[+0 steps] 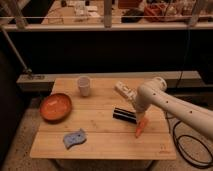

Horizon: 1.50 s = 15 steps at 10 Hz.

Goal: Place the eraser on the white sponge

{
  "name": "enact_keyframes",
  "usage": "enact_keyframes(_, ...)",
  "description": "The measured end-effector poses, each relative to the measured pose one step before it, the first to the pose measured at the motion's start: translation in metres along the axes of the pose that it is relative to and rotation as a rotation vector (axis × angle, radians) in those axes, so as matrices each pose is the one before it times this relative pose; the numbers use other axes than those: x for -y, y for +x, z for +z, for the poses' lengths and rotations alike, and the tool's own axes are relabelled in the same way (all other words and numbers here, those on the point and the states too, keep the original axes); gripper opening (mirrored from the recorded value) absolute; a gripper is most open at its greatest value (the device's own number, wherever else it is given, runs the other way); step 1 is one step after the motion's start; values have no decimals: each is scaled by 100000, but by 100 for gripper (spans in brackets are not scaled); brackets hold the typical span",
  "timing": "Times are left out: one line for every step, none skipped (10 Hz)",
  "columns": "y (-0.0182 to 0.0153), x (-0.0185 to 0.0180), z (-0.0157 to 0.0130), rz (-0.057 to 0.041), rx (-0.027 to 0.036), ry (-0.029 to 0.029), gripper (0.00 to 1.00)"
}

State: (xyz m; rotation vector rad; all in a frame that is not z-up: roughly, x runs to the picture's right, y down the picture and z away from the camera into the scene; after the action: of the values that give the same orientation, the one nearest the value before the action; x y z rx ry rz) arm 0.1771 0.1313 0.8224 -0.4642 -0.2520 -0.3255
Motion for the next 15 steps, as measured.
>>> enact_keyframes(-120,-1,186,-830,316,100,80)
enact_keyframes(-163,69,180,-814,447,253,80)
enact_keyframes(-166,43,199,-508,452,150,80)
enact_keyframes(-153,12,209,-470,469,141,80)
enact_keyframes(-87,34,102,-322,333,192,80)
enact_keyframes(-89,8,138,-516,400,74,80)
enact_keyframes(-122,-1,262,-902,485,210,80)
enact_keyframes(-114,36,214,-745,516,200,80)
enact_keyframes(-59,11,138,-378,324,150,80)
enact_keyframes(-104,28,184,-397,558,90,80)
enact_keyframes(-100,26,224,-411,681,91,80)
enact_keyframes(-22,-31,265,-369,688,73,80)
enact_keyframes(8,-65,231,-315,520,-70,80)
enact_keyframes(-32,-20,270,-358,594,78,80)
enact_keyframes(-17,-22,76,-51,278,100,80)
